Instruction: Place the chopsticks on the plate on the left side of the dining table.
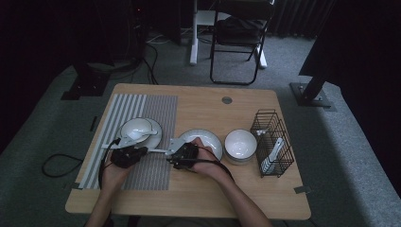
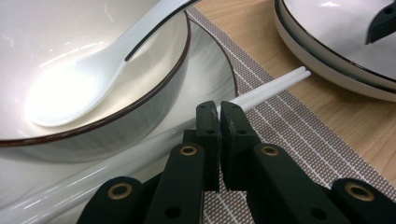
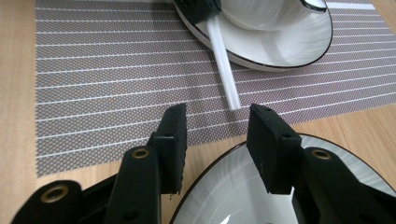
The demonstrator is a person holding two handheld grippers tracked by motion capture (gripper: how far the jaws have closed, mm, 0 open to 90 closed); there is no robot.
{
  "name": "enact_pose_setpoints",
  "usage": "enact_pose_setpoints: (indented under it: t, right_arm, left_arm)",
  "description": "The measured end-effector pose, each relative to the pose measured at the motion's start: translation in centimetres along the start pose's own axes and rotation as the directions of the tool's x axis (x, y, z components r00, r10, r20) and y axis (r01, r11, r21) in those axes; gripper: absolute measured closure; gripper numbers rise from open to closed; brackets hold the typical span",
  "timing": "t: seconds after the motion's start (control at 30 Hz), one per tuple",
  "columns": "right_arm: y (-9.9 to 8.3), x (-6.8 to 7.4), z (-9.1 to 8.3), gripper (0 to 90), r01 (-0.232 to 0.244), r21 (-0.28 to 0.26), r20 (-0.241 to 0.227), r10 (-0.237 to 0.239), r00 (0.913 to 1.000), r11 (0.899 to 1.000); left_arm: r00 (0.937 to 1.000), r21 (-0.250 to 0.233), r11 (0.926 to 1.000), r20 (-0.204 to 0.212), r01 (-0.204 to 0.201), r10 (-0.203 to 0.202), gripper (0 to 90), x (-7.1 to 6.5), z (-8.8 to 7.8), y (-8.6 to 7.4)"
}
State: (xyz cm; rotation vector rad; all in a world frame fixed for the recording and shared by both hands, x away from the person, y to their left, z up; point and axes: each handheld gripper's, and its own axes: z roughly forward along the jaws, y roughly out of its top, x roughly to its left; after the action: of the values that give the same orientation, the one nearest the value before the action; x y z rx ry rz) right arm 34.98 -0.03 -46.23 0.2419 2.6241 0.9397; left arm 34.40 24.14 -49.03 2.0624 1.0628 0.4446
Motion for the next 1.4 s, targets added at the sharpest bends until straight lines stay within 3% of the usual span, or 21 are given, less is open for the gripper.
enact_pose_setpoints:
  t: [0.3,0.7,0.97,1.4]
  right_arm:
    - [-0.7,0.7,-1.3,57.2,-0.012,-0.04,0.002,0.013,0.9999,0.999]
    - [-2.0,1.5,-2.0,57.0,-0.041,-0.055,-0.004,0.041,0.9991,0.998]
    - [-2.7,1.8,-2.6,57.0,-0.06,-0.067,-0.006,0.06,0.9982,0.996]
    - [-3.7,2.5,-2.9,56.6,-0.083,-0.077,-0.017,0.082,0.9965,0.994]
  left_arm:
    - [1.0,-0.006,1.0,0.001,0.005,-0.005,87.5,0.0,0.3,0.1]
    - [1.0,-0.01,0.9999,0.001,0.003,-0.003,85.0,-0.1,0.1,0.1]
    - [0.9999,-0.041,0.9991,0.004,-0.014,0.014,84.3,-0.4,-1.2,0.2]
    - [0.9996,-0.065,0.9978,0.028,-0.008,0.01,83.7,-1.3,-2.6,-0.6]
